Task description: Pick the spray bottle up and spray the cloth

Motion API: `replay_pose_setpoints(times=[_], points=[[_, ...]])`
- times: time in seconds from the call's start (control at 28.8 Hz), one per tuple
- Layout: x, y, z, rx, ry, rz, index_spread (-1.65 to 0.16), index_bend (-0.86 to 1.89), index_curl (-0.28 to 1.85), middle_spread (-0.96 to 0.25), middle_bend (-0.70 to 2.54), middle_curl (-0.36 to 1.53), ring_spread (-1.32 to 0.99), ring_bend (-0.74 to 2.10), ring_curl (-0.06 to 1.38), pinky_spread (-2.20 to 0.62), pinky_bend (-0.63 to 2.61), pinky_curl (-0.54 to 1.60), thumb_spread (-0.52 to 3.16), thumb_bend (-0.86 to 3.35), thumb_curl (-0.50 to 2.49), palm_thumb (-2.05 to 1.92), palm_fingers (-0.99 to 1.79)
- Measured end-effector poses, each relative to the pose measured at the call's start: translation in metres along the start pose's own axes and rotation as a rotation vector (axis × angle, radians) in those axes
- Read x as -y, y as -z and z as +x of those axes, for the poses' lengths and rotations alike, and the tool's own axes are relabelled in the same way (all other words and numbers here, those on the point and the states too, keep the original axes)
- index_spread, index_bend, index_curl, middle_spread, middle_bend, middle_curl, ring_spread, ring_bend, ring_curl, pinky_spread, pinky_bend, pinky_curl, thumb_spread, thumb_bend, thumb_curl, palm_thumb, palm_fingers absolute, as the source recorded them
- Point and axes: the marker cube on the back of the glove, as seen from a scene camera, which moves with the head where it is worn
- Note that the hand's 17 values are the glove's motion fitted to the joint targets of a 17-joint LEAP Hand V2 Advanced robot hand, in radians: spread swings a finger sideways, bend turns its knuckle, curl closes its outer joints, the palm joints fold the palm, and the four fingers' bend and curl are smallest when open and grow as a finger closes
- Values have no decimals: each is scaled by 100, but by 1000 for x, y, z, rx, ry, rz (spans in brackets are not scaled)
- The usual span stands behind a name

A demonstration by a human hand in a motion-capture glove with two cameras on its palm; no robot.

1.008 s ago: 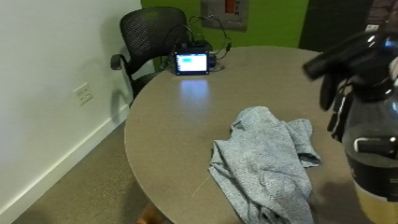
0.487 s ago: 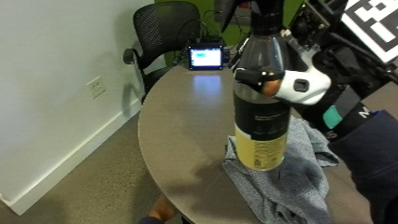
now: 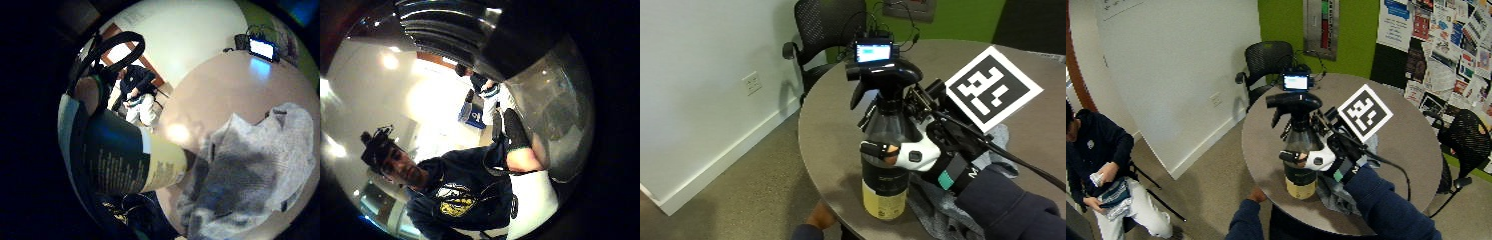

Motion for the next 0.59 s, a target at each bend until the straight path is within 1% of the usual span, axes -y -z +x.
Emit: replay_pose_setpoints(times=[0.21, 0.49, 0.56, 0.59], points=[[-15, -18, 9, 23, 7, -29, -26, 11, 27, -9, 28, 43, -16, 46, 40, -19, 45, 38, 103, -2, 50, 76, 107], [-38, -46, 17, 86, -65, -79, -28, 10, 27, -10, 26, 43, -17, 42, 39, -17, 39, 37, 105, -2, 49, 77, 100], [-43, -53, 14, 105, -88, -104, -29, 4, 25, -10, 27, 44, -18, 42, 40, -15, 39, 37, 104, -3, 48, 76, 91], [-46, -55, 12, 116, -101, -113, -30, 0, 23, -10, 27, 44, -18, 41, 40, -11, 38, 37, 104, -3, 48, 75, 77]])
